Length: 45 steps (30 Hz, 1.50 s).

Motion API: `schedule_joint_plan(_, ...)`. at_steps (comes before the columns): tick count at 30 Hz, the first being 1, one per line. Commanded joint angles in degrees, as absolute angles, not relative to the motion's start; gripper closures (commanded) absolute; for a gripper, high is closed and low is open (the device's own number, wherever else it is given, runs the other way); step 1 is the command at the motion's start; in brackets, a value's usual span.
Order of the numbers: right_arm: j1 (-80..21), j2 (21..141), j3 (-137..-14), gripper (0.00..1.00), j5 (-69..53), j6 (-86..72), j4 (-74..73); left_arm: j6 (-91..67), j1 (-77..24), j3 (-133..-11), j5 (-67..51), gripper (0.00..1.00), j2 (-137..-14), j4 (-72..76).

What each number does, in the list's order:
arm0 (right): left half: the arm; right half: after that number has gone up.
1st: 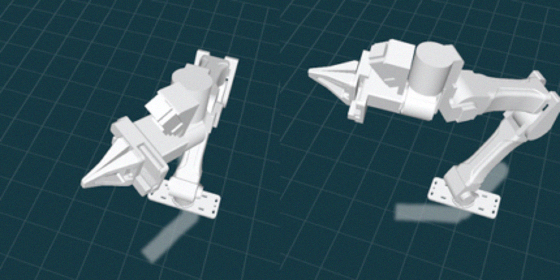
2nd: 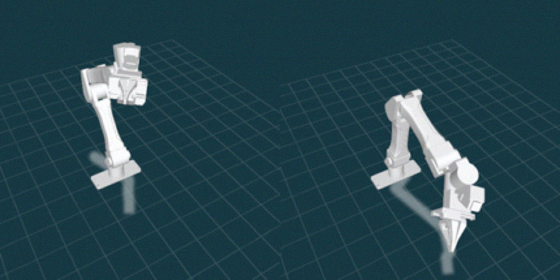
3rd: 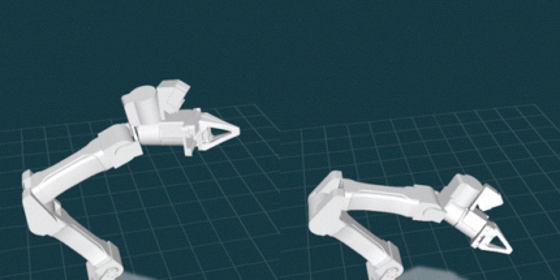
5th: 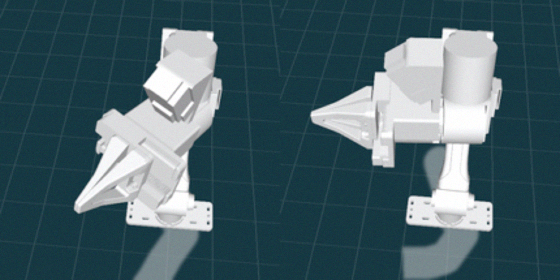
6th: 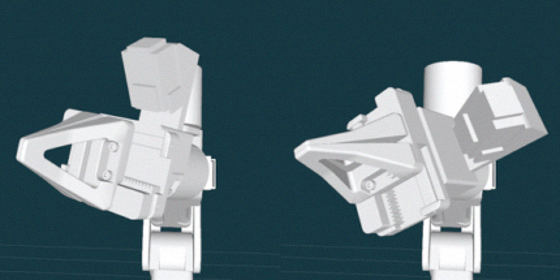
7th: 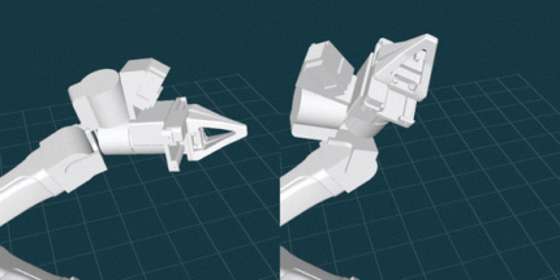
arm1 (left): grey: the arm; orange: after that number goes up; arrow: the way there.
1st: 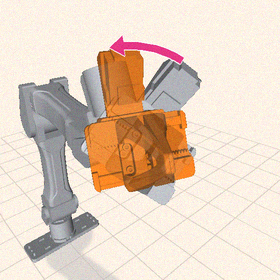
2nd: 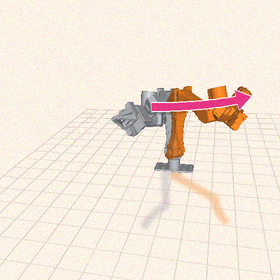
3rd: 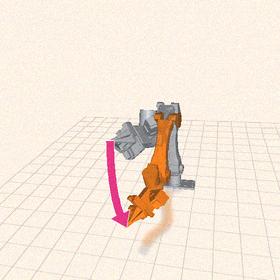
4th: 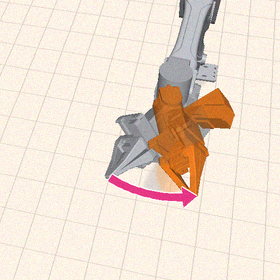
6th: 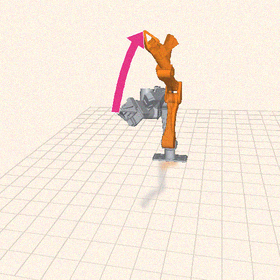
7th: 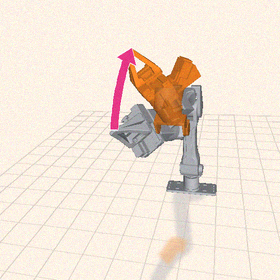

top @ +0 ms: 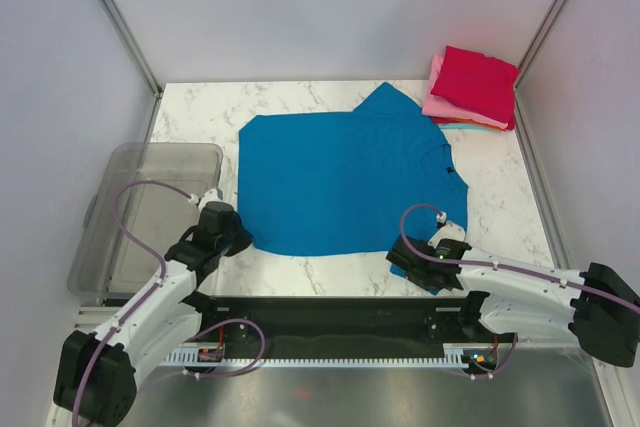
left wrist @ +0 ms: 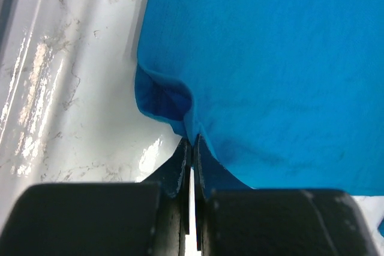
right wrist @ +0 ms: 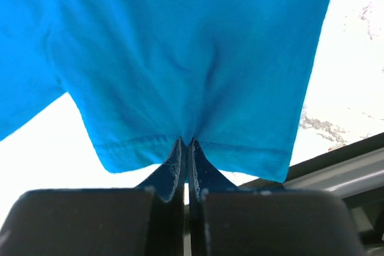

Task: Fold and stack the t-shirts
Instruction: Fold the tshirt

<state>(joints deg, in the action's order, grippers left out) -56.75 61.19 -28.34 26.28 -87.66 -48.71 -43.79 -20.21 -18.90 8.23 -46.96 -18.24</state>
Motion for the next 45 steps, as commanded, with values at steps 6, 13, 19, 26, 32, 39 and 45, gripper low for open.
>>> schedule_joint_plan(6,-60.64,57.22,-39.53,1.00,33.29,-85.97,-59.84,-42.36,-19.86,-27.94,5.72,0.98,-40.96,-27.24)
schedule_joint_plan(13,-59.42,61.08,-51.93,1.00,44.72,-76.92,-63.99,-40.00,-19.86,-36.55,6.41,0.98,-44.64,-32.25)
schedule_joint_plan(19,-49.06,64.42,-57.56,1.00,44.39,-59.53,-55.39,-37.09,-18.90,-41.65,7.12,0.98,-51.23,-33.49)
schedule_joint_plan(26,-34.82,70.38,-63.18,1.00,37.09,-41.23,-44.48,-33.14,-14.24,-46.84,5.19,0.98,-62.21,-33.75)
schedule_joint_plan(32,-29.45,78.03,-66.79,1.00,32.52,-34.64,-39.38,-30.50,-10.55,-53.17,4.31,0.98,-73.55,-33.84)
schedule_joint_plan(39,-24.53,85.86,-71.54,1.00,29.45,-30.24,-35.42,-28.39,-8.70,-60.20,4.22,0.98,-84.10,-33.84)
schedule_joint_plan(45,-22.50,92.10,-78.13,1.00,29.53,-26.28,-35.07,-27.16,-8.00,-65.30,3.52,0.98,-91.57,-34.01)
